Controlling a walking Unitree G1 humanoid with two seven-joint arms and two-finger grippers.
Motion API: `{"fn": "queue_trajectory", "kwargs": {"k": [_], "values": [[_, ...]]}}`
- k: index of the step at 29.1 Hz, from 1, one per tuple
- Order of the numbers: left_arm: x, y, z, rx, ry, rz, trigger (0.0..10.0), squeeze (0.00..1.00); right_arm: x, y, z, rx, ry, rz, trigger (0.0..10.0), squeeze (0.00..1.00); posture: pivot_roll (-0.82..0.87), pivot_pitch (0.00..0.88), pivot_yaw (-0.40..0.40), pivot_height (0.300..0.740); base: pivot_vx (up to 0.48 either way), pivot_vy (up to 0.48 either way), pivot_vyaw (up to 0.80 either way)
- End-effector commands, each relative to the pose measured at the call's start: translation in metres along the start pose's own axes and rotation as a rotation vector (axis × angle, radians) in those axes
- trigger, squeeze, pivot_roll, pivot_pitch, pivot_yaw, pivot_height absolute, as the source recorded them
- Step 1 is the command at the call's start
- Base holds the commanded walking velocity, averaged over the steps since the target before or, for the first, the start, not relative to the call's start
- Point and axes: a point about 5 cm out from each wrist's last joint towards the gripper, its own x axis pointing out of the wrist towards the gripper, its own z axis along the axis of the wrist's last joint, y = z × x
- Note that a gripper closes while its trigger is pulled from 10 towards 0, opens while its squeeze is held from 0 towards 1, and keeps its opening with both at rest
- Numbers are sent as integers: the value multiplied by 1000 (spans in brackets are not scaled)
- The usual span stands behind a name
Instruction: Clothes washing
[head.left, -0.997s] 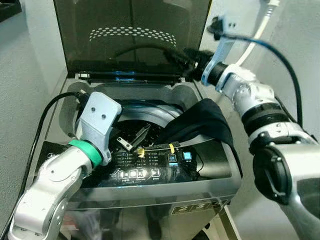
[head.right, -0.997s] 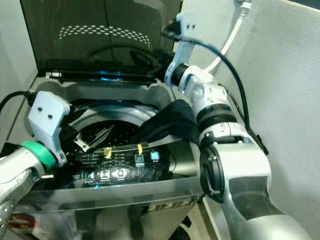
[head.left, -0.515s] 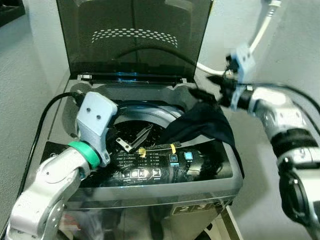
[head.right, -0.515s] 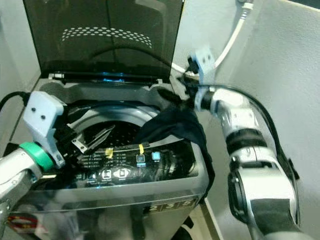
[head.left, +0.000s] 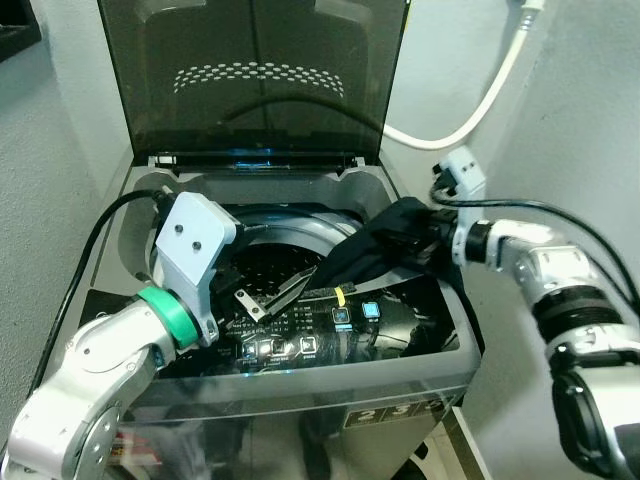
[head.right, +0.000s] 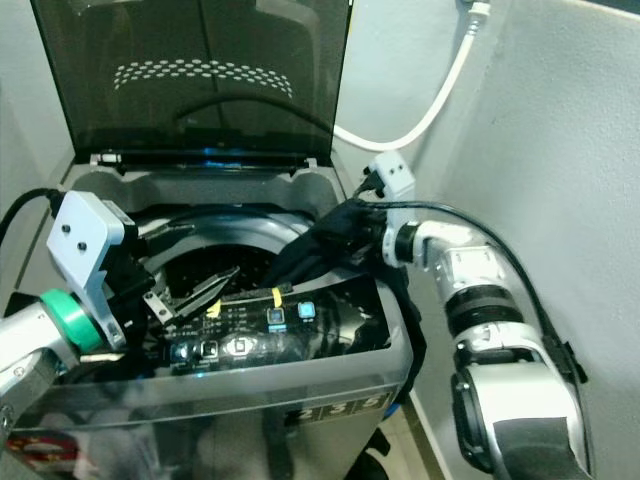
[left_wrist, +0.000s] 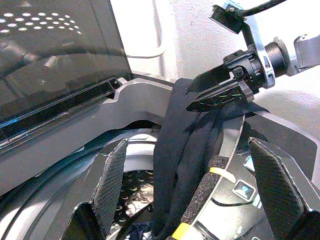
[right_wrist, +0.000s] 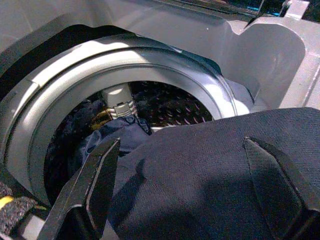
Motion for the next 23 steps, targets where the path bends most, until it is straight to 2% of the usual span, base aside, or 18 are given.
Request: {"fn": "queue_trajectory", "kwargs": {"k": [1, 7, 12, 13, 14, 16, 17, 18, 19, 23], "values": [[-1, -2, -2, -11, 9, -10, 10000, 0, 3, 2, -15, 36, 61, -8, 10000, 0, 56, 65, 2, 740, 0, 0, 0], [-1, -2, -4, -3, 17, -16, 10000, 0, 12, 7, -30, 23, 127, -67, 10000, 0, 56, 63, -4, 740, 0, 0, 0], [0, -3, -4, 7, 18, -16, 10000, 0, 18, 7, -27, -178, 111, -149, 10000, 0, 59, 68, -6, 740, 0, 0, 0], [0, -3, -4, 7, 21, -18, 10000, 0, 18, 7, -24, -200, 105, -158, 10000, 0, 58, 70, -1, 740, 0, 0, 0], [0, -3, -5, 11, 27, -22, 10000, 0, 19, 7, -17, -225, 93, -169, 9098, 0, 59, 71, 1, 740, 0, 0, 0], [0, -3, -5, 14, 29, -24, 10000, 0, 18, 7, -14, -230, 89, -173, 9098, 0, 59, 71, 1, 740, 0, 0, 0], [0, -2, -5, 16, 28, -24, 10000, 0, 18, 7, -10, -245, 82, -173, 2706, 0, 64, 74, 2, 740, 0, 0, 0], [0, -2, -5, 16, 28, -24, 10000, 0, 18, 7, -10, -245, 82, -173, 2706, 0, 64, 74, 2, 740, 0, 0, 0], [1, -2, -4, 17, 27, -23, 10000, 0, 18, 8, -5, -271, 72, -170, 0, 0, 67, 74, 0, 740, 0, 0, 0], [2, -2, -3, 19, 26, -21, 10000, 0, 18, 11, 2, -327, 62, -153, 0, 0, 66, 74, 0, 740, 0, 0, 0]]}}
